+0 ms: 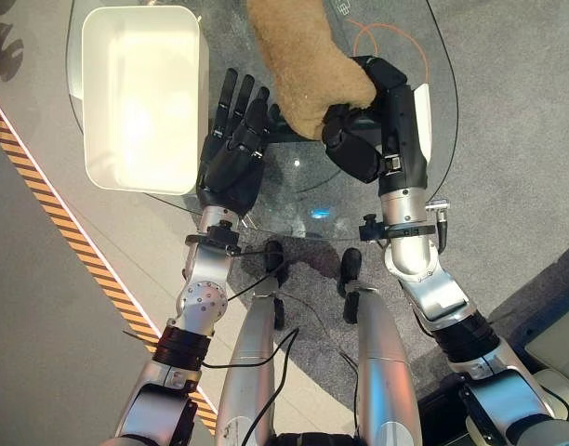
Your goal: Wipe the table with a cloth and put it in the basket.
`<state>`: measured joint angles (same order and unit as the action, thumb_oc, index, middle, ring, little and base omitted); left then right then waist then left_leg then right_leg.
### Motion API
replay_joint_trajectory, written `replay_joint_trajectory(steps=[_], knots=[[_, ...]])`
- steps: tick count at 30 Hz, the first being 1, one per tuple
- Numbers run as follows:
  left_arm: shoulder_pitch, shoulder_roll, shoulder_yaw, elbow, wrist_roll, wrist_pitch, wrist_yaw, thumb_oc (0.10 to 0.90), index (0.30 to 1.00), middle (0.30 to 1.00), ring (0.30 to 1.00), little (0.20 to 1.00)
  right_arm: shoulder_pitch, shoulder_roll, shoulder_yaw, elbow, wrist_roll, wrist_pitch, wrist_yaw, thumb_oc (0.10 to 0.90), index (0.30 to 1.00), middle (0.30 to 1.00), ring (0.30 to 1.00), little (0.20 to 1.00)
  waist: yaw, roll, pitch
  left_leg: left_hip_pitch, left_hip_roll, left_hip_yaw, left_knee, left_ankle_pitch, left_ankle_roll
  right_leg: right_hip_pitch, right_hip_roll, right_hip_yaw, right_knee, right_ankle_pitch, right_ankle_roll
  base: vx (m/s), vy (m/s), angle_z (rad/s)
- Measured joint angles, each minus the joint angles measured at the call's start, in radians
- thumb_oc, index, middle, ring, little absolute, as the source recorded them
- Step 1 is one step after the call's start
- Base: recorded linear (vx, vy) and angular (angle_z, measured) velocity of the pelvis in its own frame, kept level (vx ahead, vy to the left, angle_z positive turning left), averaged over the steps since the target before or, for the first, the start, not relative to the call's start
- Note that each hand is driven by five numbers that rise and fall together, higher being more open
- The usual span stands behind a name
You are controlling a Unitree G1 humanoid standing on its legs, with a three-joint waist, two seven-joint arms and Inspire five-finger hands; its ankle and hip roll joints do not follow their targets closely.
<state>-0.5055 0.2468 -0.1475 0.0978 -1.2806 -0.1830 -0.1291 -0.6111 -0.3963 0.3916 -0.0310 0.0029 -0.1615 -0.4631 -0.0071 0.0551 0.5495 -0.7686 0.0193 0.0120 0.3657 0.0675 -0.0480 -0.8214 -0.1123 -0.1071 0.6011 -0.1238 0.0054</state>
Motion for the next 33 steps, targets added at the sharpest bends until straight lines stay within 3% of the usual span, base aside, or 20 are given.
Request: replay_joint_trajectory(steps=[19,33], knots=[[-0.032,0.001,0.001,-0.001,0.0,-0.005,-0.076,0.8,0.9,0.9,0.9,0.9,-0.001,-0.002,0.023,0.0,0.0,0.039,0.06,0.1,0.3,0.3,0.3,0.2,-0.002,0.0,0.0,0.0,0.0,0.0,-0.001,0.0,0.0,-0.001,0.0,0.001,0.001,0.0,0.0,0.0,0.0,0.0],[-0.037,0.004,0.015,-0.003,0.0,-0.069,-0.086,0.8,0.9,0.9,0.9,0.9,-0.005,-0.024,0.023,0.0,-0.001,0.044,0.112,0.1,0.3,0.3,0.3,0.2,-0.018,0.0,0.0,0.0,0.0,0.001,-0.003,0.0,0.0,-0.002,0.0,0.002,0.002,0.0,0.0,0.0,0.0,0.0]])
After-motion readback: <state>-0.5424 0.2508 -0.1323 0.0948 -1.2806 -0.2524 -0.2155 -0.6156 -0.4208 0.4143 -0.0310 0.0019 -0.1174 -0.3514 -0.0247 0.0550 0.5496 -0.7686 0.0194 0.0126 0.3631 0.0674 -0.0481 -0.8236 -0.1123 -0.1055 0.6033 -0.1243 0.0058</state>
